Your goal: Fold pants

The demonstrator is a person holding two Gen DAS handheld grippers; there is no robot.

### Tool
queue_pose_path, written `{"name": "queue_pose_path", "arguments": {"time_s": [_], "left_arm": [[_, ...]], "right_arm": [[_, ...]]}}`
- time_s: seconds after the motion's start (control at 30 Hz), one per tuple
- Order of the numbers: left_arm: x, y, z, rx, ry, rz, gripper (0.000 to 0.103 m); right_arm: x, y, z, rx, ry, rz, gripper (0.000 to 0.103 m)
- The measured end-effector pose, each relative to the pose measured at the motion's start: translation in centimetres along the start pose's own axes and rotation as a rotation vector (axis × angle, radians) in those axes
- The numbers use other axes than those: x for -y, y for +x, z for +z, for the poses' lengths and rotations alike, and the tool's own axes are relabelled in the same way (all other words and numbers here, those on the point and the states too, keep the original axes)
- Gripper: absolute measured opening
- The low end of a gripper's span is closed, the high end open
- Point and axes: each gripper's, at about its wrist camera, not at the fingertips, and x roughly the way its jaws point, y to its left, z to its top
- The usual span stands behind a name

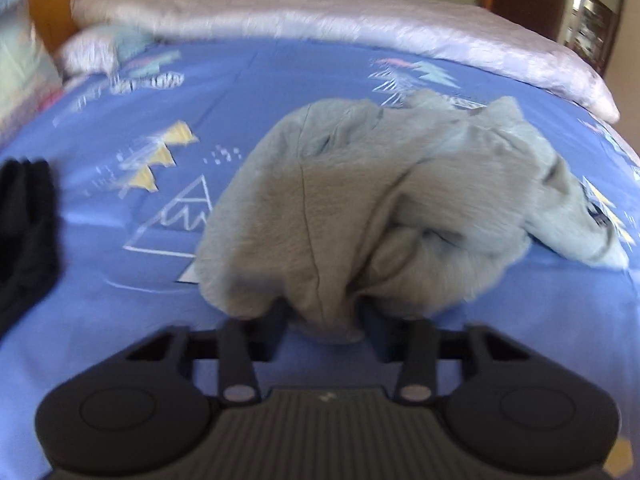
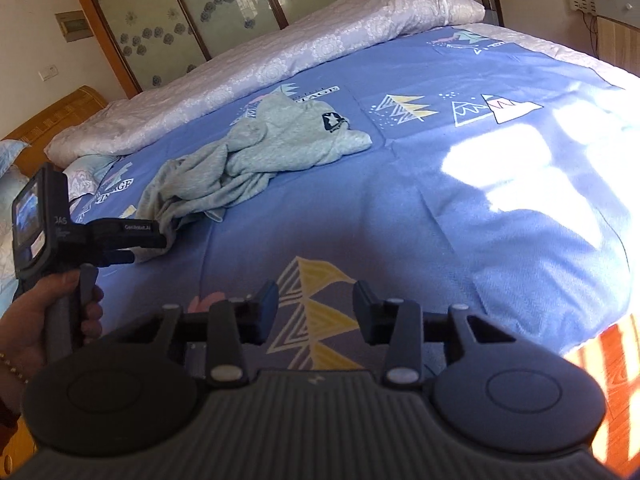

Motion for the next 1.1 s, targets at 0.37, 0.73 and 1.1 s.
{"name": "queue_pose_path", "arguments": {"time_s": [0.37,0.73,1.1], "left_arm": [[-4.2,-16.1,-1.6,0.132,-0.070,-0.481,0.005],[-6.0,-25.5,-7.2,0.200,0.196,-0.548,0.056],[1.9,-4.5,3.2,0.067,0.168,-0.350,0.078]], "right_arm": [[-0.5,0.5,2.7,-0.022,0.032,0.073,0.045],[-0.8,1.4,3.5,-0.056,0.086,0.101,0.046],[2.1,1.8,3.0,-0.056,0.155,0.028,0.046]]}}
